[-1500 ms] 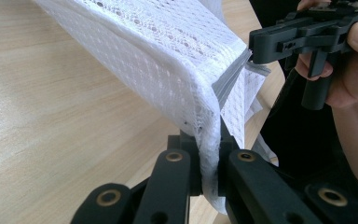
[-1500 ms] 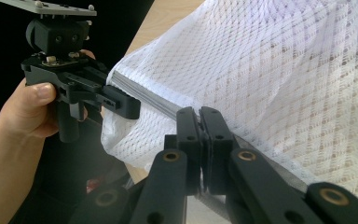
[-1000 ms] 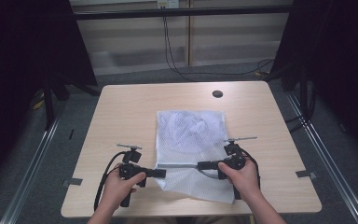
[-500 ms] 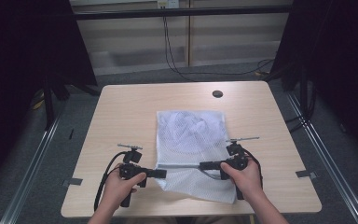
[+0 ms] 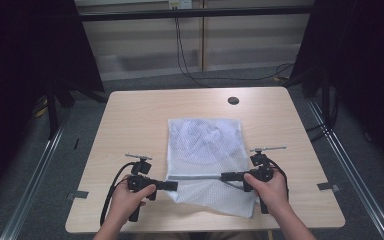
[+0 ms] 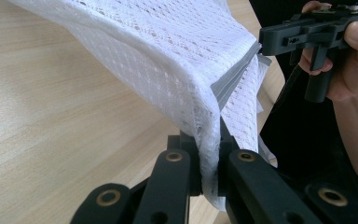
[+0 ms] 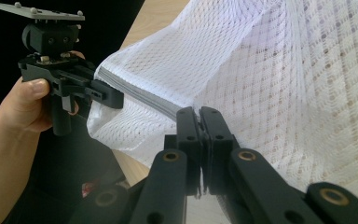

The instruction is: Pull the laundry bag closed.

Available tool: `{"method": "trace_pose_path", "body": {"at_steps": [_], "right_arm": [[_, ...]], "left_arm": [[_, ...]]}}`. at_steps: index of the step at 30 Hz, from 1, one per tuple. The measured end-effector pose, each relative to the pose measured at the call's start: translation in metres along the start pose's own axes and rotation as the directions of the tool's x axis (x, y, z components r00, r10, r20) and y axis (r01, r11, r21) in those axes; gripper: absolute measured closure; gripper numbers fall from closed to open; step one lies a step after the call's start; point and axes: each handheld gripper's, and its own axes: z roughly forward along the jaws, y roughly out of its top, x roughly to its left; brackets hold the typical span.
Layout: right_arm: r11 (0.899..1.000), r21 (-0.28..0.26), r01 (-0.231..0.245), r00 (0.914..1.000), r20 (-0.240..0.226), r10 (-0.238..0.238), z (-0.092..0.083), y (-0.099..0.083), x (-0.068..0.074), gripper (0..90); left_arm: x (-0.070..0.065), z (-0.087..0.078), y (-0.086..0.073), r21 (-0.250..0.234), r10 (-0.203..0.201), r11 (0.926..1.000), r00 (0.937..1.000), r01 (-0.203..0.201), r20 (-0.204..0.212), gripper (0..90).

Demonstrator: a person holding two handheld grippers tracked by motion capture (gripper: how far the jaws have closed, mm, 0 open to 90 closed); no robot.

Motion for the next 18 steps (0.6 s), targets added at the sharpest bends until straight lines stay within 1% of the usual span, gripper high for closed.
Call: {"method": "trace_pose_path", "body": {"at_steps": [1, 5, 6, 7, 8, 9, 10, 14, 16, 17, 18], "right_arm": [[1.0, 0.001, -0.004, 1.0, -0.002, 0.004, -0.0003, -0.0002, -0.0001, 87.4], [1.0, 0.004, 0.001, 1.0, 0.004, -0.001, -0.0008, -0.0007, -0.0012, 87.4], [1.0, 0.005, -0.005, 1.0, 0.003, 0.005, -0.0018, -0.0008, -0.0017, 87.4], [1.0, 0.0, -0.002, 1.0, 0.005, 0.002, -0.0028, -0.0009, -0.003, 87.4], [1.0, -0.002, -0.012, 0.9999, 0.005, 0.012, -0.004, -0.001, -0.0031, 87.4], [1.0, -0.003, -0.005, 1.0, 0.003, 0.005, -0.0051, -0.0011, -0.0041, 87.4], [1.0, -0.005, -0.003, 1.0, 0.002, 0.003, -0.0057, -0.0012, -0.0045, 87.4], [1.0, -0.004, -0.014, 0.9999, 0.004, 0.014, -0.0072, -0.0015, -0.0045, 87.4], [1.0, -0.003, -0.013, 0.9999, 0.003, 0.013, -0.0074, -0.0016, -0.0048, 87.4], [1.0, -0.006, -0.004, 0.9999, 0.012, 0.004, -0.0078, -0.0016, -0.0054, 87.3], [1.0, -0.007, -0.005, 0.9999, 0.012, 0.005, -0.0086, -0.0016, -0.0061, 87.4]], "left_arm": [[0.0003, -0.0001, 0.0, 0.002, 0.007, 1.0, 1.0, -0.007, -0.007, 88.7], [0.001, -0.0009, -0.0004, 0.0, 0.002, 1.0, 0.9999, -0.002, -0.011, 88.7], [0.0016, -0.0017, -0.0004, 0.001, -0.001, 1.0, 1.0, 0.001, -0.004, 88.8], [0.0023, -0.0022, -0.0004, -0.003, 0.005, 1.0, 0.9999, -0.005, -0.009, 88.7], [0.0018, -0.0019, -0.0008, -0.002, -0.004, 1.0, 1.0, 0.004, -0.003, 88.7], [0.0016, -0.0015, -0.0008, 0.0, -0.002, 1.0, 1.0, 0.002, -0.001, 88.7], [0.0016, -0.0011, -0.0006, 0.001, 0.005, 1.0, 1.0, -0.005, -0.005, 88.7], [0.0008, -0.0003, -0.0005, 0.002, 0.007, 1.0, 1.0, -0.007, -0.007, 88.7], [0.0008, -0.0003, -0.0006, 0.003, 0.006, 1.0, 0.9999, -0.006, -0.009, 88.7], [0.001, -0.0007, -0.0006, 0.0, 0.001, 1.0, 0.9999, -0.001, -0.011, 88.7], [0.0013, -0.001, -0.0006, -0.001, -0.003, 1.0, 1.0, 0.003, -0.007, 88.7]]}}
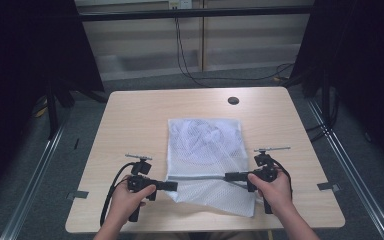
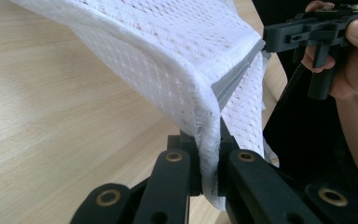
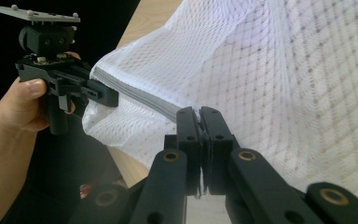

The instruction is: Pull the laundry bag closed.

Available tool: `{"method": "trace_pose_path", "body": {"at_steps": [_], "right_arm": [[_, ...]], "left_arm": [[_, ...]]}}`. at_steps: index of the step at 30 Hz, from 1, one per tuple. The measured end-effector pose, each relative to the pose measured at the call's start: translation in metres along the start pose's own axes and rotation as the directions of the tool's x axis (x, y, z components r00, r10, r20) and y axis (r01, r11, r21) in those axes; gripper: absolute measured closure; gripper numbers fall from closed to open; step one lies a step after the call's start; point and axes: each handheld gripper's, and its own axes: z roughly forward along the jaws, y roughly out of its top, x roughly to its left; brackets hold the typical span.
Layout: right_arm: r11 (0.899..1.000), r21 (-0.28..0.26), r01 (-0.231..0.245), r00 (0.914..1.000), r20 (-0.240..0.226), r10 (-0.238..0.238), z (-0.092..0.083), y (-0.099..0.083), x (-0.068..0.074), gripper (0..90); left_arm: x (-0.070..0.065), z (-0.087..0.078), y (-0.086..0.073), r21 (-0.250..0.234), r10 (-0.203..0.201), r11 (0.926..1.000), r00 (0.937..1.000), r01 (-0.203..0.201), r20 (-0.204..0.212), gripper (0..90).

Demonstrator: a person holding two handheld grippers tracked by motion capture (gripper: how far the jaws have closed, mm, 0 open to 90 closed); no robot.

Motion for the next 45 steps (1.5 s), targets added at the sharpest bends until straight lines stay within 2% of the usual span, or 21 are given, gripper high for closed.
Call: {"method": "trace_pose_path", "body": {"at_steps": [5, 8, 16, 18, 20, 45], "right_arm": [[1.0, -0.007, -0.008, 0.9999, 0.007, 0.008, -0.006, -0.001, -0.003, 87.4], [1.0, -0.012, -0.012, 0.9999, 0.006, 0.012, -0.01, -0.001, -0.005, 87.4], [1.0, -0.011, -0.01, 0.9999, 0.012, 0.01, -0.011, -0.003, -0.006, 87.4], [1.0, -0.017, -0.013, 0.9998, 0.014, 0.014, -0.013, -0.003, -0.007, 87.4], [1.0, -0.019, -0.019, 0.9998, 0.007, 0.019, -0.015, -0.003, -0.008, 87.4], [1.0, -0.022, -0.014, 0.9999, 0.008, 0.014, -0.02, -0.005, -0.012, 87.4]], "left_arm": [[0.0, 0.0, 0.0, 0.001, -0.005, 1.0, 1.0, 0.005, 0.006, 88.7], [0.0, 0.0, 0.0, 0.0, 0.005, 1.0, 1.0, -0.005, 0.002, 88.7], [0.0, 0.0, 0.0, 0.005, -0.003, 1.0, 1.0, 0.003, -0.003, 88.7], [0.002, -0.001, 0.0, 0.002, 0.008, 1.0, 0.9999, -0.008, -0.006, 88.7], [0.001, -0.001, 0.0, 0.0, -0.002, 1.0, 1.0, 0.002, 0.002, 88.7], [0.001, -0.001, -0.001, 0.003, 0.002, 1.0, 1.0, -0.002, -0.004, 88.7]]}}
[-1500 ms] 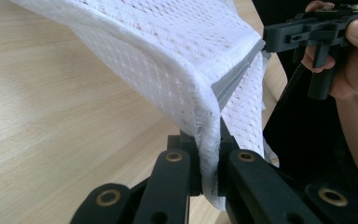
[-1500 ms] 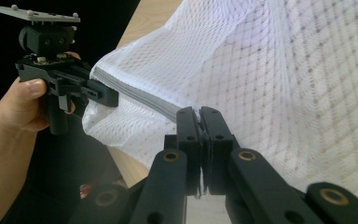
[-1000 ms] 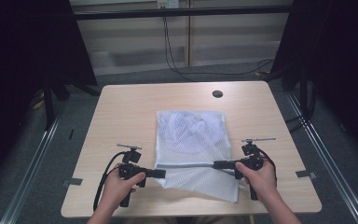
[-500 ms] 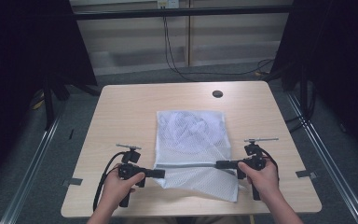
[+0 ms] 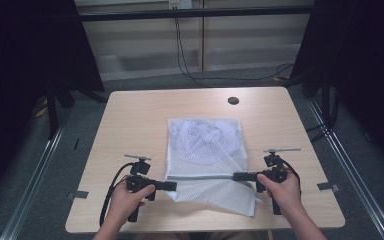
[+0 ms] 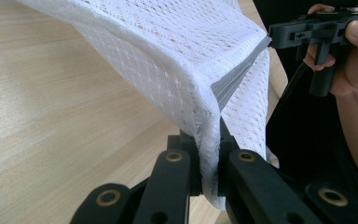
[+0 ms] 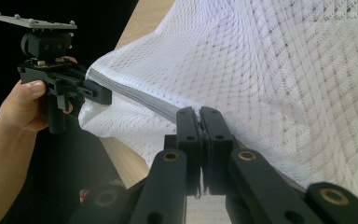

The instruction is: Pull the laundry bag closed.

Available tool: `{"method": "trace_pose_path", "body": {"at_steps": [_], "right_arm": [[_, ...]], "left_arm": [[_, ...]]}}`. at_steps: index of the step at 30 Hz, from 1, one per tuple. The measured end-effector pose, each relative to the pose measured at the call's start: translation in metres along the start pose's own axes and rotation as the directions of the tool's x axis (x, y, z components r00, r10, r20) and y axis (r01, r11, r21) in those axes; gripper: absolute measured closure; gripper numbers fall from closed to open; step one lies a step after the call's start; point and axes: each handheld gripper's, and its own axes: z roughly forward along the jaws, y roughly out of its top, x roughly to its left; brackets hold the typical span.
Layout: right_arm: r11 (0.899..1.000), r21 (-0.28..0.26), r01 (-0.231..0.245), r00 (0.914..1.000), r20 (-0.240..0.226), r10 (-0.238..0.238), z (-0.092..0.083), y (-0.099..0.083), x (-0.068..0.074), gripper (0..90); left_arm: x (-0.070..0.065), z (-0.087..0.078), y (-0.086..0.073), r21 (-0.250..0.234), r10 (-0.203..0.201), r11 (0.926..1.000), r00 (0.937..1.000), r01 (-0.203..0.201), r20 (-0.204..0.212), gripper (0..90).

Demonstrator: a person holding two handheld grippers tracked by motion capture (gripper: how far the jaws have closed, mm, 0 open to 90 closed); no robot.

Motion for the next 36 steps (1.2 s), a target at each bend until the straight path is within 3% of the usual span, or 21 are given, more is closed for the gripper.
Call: {"method": "trace_pose_path", "body": {"at_steps": [21, 24, 36], "right_arm": [[1.0, 0.002, -0.008, 1.0, 0.002, 0.008, -0.003, 0.0, -0.001, 87.3], [1.0, 0.005, -0.006, 1.0, 0.007, 0.006, -0.004, 0.0, -0.001, 87.3], [1.0, -0.009, -0.011, 0.9996, 0.027, 0.011, -0.016, -0.002, -0.01, 87.3]], "left_arm": [[-0.001, 0.0, 0.0, 0.001, -0.001, 1.0, 1.0, 0.001, 0.006, 88.7], [0.0, -0.001, -0.001, -0.001, 0.002, 1.0, 0.9999, -0.002, -0.011, 88.7], [0.002, -0.003, -0.002, -0.002, -0.004, 1.0, 0.9999, 0.004, -0.01, 88.7]]}}
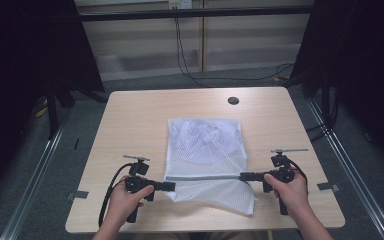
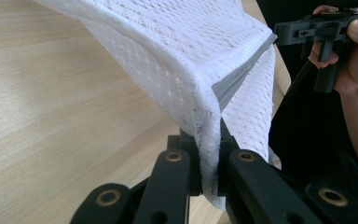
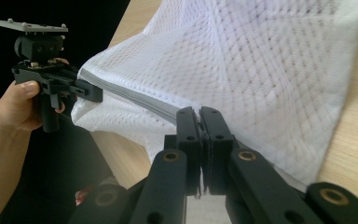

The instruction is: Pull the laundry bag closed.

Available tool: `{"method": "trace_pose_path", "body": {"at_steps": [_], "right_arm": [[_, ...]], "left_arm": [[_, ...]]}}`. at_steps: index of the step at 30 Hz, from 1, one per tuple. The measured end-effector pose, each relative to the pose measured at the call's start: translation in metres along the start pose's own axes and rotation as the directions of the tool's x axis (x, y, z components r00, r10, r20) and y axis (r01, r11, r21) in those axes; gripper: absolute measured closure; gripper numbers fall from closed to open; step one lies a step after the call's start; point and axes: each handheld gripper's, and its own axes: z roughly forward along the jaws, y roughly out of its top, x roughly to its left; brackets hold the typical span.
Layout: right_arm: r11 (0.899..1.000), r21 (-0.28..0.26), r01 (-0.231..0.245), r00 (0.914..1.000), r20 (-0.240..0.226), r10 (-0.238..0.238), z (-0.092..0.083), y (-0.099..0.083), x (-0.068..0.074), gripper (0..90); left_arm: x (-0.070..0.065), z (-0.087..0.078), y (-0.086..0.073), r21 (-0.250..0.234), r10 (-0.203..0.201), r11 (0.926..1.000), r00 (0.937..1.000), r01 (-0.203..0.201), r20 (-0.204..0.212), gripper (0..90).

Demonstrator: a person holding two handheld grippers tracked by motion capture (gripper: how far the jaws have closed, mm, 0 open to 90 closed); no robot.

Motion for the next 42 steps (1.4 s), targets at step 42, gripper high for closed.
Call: {"method": "trace_pose_path", "body": {"at_steps": [42], "right_arm": [[0.998, -0.055, -0.009, 0.9986, 0.052, 0.012, -0.037, -0.012, -0.02, 86.8]], "left_arm": [[0.001, -0.005, -0.002, -0.01, 0.056, 0.9984, 0.9984, -0.056, 0.012, 61.9]]}}
